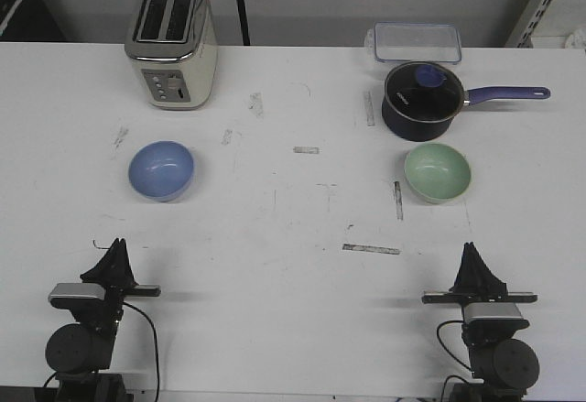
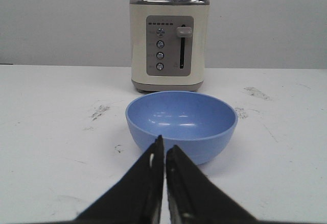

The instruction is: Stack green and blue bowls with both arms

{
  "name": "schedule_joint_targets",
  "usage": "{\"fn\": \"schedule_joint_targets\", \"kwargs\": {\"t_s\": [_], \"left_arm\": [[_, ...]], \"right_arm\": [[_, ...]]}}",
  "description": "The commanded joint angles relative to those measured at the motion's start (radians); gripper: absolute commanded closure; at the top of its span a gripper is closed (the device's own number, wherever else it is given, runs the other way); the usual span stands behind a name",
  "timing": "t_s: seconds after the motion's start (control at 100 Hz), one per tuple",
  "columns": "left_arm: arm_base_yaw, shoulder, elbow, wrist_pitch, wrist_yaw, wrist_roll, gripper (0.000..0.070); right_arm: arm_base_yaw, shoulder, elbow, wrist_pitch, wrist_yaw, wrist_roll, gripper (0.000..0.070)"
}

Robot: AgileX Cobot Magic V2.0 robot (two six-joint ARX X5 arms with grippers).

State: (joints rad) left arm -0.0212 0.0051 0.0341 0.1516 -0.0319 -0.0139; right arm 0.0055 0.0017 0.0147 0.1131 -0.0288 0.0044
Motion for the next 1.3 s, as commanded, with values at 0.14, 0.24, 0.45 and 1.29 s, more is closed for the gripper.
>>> {"fn": "schedule_joint_targets", "kwargs": {"t_s": [0.14,0.24,0.45,1.29], "left_arm": [[0.0,-0.002,-0.023,0.014,-0.006,-0.005,0.0698],[0.0,-0.002,-0.023,0.014,-0.005,-0.005,0.0699],[0.0,-0.002,-0.023,0.014,-0.006,-0.005,0.0699],[0.0,-0.002,-0.023,0.014,-0.006,-0.005,0.0699]], "right_arm": [[0.0,0.0,-0.002,0.006,0.003,-0.005,0.0694],[0.0,0.0,-0.002,0.006,0.003,-0.003,0.0694],[0.0,0.0,-0.002,0.006,0.003,0.053,0.0694],[0.0,0.483,0.509,-0.277,0.133,-0.021,0.0694]]}}
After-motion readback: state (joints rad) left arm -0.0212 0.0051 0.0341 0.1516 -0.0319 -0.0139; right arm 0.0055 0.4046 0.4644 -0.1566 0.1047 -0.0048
